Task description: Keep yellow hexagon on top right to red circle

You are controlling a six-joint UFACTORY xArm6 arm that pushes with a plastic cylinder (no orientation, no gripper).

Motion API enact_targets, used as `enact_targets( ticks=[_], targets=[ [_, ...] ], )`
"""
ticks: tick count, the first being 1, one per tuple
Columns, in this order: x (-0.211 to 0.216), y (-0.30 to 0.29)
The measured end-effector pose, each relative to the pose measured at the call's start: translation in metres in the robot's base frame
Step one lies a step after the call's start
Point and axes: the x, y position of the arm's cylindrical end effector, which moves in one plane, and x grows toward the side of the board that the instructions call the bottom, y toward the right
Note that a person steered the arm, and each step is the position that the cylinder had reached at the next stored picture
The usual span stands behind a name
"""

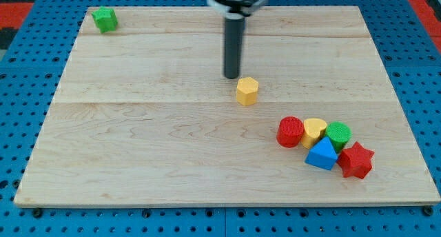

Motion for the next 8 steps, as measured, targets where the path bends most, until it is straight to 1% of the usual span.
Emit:
enact_targets(
  ticks=[1,2,3,4,5,6,7,8],
  targets=[
    [0.040,0.027],
    [0.069,0.102],
    [0.065,0.126],
    [0.052,0.143],
    [0.056,0.195],
    [0.080,0.194],
    [0.081,0.173],
    [0.060,0.154]
  ],
)
